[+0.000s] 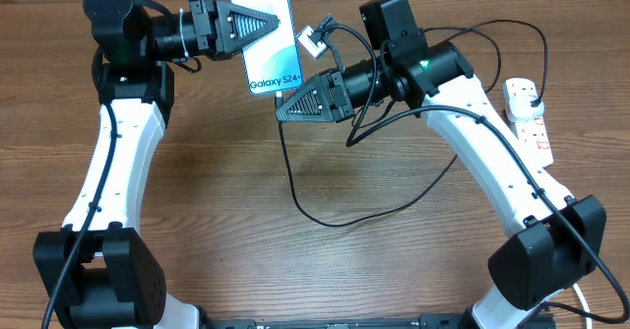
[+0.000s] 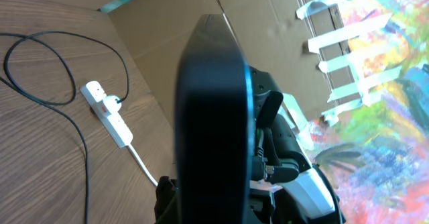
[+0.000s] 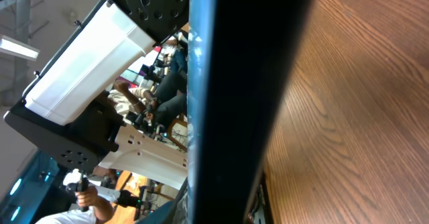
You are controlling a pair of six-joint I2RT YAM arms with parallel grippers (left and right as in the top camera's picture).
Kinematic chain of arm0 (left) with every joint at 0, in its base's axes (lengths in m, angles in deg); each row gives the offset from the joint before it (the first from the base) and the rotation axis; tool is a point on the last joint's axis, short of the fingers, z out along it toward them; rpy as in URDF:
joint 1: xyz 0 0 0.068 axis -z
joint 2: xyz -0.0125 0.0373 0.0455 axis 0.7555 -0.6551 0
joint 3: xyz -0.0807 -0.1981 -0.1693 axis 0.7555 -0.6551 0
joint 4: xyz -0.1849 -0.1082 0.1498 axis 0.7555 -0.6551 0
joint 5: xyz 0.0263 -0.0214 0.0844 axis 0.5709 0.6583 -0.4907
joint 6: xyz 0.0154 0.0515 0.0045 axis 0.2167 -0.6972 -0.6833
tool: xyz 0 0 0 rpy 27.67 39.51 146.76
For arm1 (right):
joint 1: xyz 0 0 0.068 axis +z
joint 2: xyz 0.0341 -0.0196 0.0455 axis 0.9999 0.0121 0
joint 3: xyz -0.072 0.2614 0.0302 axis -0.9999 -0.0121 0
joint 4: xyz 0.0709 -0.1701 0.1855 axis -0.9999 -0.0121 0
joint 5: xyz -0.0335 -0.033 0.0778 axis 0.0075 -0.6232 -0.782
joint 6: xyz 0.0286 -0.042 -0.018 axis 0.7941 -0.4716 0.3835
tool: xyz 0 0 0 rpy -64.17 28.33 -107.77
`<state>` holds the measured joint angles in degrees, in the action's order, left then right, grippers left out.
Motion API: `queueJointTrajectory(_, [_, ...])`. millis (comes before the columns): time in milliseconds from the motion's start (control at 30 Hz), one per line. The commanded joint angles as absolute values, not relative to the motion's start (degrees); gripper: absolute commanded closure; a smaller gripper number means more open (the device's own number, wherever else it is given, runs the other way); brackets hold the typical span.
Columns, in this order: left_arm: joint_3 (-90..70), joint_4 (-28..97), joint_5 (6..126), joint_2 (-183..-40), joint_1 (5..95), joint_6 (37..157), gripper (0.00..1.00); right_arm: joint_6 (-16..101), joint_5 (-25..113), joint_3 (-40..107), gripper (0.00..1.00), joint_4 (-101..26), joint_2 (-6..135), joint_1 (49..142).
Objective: Plug charger to phone and switch on socket
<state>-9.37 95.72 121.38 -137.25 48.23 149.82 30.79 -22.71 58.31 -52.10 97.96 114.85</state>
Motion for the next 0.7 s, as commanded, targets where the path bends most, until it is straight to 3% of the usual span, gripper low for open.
queueJointTrajectory(0, [-8.3, 96.0, 128.9, -135.2, 49.1, 146.5, 0.96, 31.9, -22.0, 58.5, 0.96, -51.6, 98.0, 114.6])
queueJointTrajectory(667, [-8.3, 95.9, 128.9, -135.2, 49.2, 146.6, 0.96, 31.9, -20.9, 58.5, 0.96, -50.9, 98.0, 111.7])
